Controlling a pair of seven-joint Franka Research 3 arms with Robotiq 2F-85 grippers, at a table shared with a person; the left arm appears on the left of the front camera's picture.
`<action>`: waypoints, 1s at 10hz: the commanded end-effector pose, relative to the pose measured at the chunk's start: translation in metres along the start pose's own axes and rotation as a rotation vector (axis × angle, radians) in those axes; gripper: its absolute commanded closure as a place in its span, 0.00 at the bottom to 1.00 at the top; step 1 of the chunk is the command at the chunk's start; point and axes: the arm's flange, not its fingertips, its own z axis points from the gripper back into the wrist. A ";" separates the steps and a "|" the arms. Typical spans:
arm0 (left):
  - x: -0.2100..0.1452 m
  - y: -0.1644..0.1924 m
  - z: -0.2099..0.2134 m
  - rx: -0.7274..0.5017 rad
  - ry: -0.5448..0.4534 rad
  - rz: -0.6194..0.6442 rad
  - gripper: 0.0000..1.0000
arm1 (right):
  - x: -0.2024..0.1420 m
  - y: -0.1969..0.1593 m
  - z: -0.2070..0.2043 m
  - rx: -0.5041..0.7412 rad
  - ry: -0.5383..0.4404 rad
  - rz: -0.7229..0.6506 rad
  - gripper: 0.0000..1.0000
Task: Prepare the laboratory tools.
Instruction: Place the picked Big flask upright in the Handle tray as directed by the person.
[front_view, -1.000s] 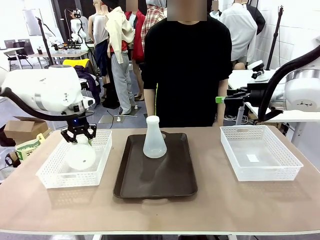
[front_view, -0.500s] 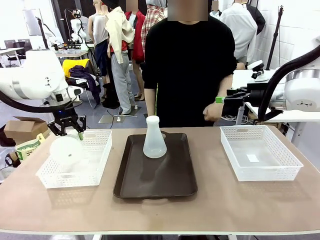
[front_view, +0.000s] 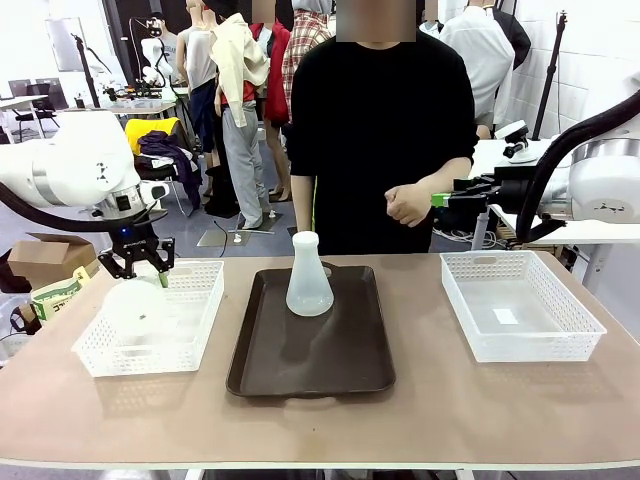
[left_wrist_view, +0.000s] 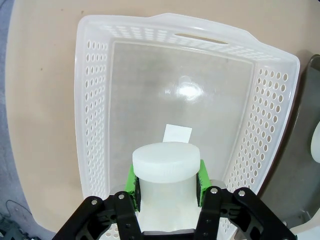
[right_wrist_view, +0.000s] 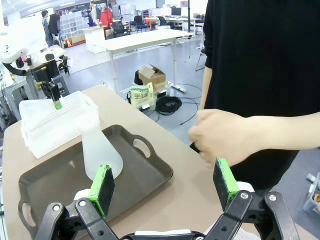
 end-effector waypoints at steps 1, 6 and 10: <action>0.004 -0.002 0.005 0.002 -0.013 0.016 1.00 | 0.001 0.000 0.000 0.001 0.012 -0.008 0.00; 0.004 -0.002 0.005 0.002 -0.013 0.016 1.00 | 0.001 0.000 0.000 0.001 0.012 -0.008 0.00; 0.004 -0.002 0.005 0.002 -0.013 0.016 1.00 | 0.001 0.000 0.000 0.001 0.012 -0.008 0.00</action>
